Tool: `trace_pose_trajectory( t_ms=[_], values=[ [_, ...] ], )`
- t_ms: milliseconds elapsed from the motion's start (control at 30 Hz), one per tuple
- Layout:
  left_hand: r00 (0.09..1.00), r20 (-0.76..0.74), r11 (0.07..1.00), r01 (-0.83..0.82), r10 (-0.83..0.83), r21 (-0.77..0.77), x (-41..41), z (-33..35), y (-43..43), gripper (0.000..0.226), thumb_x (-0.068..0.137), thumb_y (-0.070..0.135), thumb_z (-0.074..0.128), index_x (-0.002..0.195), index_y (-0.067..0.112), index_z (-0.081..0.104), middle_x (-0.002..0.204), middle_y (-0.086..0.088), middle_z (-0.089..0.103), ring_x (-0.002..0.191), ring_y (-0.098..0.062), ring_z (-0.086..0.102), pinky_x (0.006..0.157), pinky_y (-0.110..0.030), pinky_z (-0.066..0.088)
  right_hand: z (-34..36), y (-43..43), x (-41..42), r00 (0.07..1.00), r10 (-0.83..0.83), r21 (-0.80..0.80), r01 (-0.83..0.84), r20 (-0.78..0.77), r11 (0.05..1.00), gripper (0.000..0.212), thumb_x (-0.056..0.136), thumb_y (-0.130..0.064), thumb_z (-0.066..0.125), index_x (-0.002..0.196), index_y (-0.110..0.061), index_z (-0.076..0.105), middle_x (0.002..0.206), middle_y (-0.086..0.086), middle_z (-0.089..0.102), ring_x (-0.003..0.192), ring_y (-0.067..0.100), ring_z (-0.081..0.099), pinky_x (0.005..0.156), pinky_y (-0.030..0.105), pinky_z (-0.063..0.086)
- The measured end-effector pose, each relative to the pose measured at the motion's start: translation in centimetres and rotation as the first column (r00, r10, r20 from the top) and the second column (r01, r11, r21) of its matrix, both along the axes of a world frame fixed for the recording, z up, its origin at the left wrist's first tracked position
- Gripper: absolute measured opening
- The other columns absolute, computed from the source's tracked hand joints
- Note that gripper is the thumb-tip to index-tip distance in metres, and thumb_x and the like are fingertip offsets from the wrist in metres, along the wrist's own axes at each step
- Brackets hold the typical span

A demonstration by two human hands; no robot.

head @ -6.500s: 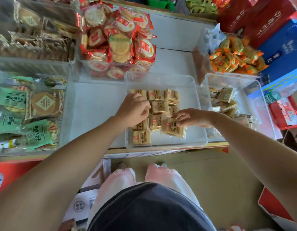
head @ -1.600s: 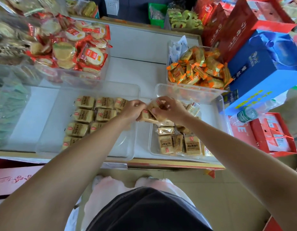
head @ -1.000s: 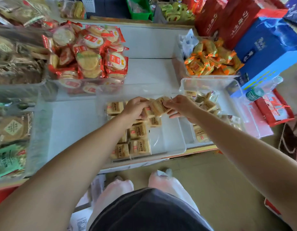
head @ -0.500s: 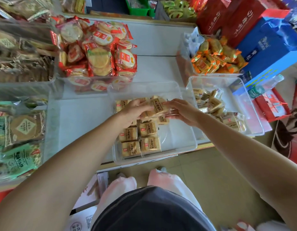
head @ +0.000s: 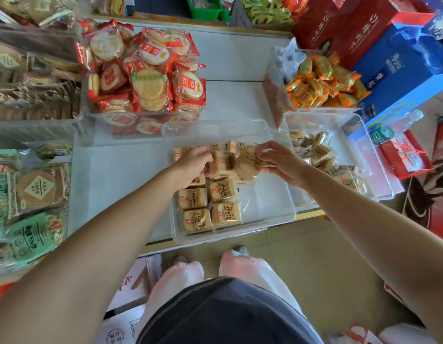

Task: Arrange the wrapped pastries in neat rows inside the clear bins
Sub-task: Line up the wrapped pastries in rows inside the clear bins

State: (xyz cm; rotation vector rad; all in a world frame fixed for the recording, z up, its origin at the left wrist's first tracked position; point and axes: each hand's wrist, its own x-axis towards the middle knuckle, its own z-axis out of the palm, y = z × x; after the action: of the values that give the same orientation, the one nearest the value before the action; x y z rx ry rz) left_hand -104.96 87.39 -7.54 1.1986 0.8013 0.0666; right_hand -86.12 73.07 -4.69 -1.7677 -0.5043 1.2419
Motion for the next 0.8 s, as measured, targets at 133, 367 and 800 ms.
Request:
trace_pose_trajectory(
  t_ms=[133, 367, 800],
  values=[
    [0.999, -0.019, 0.998, 0.042, -0.042, 0.043, 0.4, -0.1, -0.4, 0.031, 0.100, 0.000, 0.038, 0.098, 0.021, 0.061, 0.078, -0.004, 0.058, 0.068, -0.015, 0.053, 0.064, -0.027, 0.047, 0.0, 0.3, 0.2, 0.984, 0.161, -0.046, -0.158, 0.073, 0.986, 0.017, 0.090, -0.003, 0.055, 0.101, -0.017, 0.058, 0.100, 0.008, 0.062, 0.097, 0.023, 0.057, 0.092, 0.038, 0.045],
    [0.997, -0.076, 0.999, 0.031, -0.034, -0.038, -0.1, -0.5, -0.4, 0.031, 0.101, 0.002, 0.041, 0.126, 0.014, 0.054, 0.110, -0.015, 0.062, 0.094, -0.026, 0.063, 0.079, -0.041, 0.058, -0.2, 0.3, 0.0, 0.977, 0.146, -0.052, -0.140, 0.156, 0.989, 0.038, 0.085, 0.007, 0.058, 0.120, -0.006, 0.053, 0.096, 0.005, 0.063, 0.091, 0.017, 0.059, 0.085, 0.030, 0.045],
    [0.990, -0.114, 0.995, 0.091, -0.086, 0.038, 0.0, -1.2, -0.8, 0.027, 0.104, 0.010, 0.036, 0.122, 0.017, 0.055, 0.094, -0.013, 0.056, 0.086, -0.028, 0.060, 0.069, -0.036, 0.061, -0.5, 1.2, -1.3, 0.967, 0.237, -0.089, -0.229, 0.097, 0.969, 0.034, 0.083, 0.001, 0.064, 0.116, -0.005, 0.055, 0.103, 0.005, 0.066, 0.093, 0.011, 0.064, 0.080, 0.021, 0.049]
  ],
)
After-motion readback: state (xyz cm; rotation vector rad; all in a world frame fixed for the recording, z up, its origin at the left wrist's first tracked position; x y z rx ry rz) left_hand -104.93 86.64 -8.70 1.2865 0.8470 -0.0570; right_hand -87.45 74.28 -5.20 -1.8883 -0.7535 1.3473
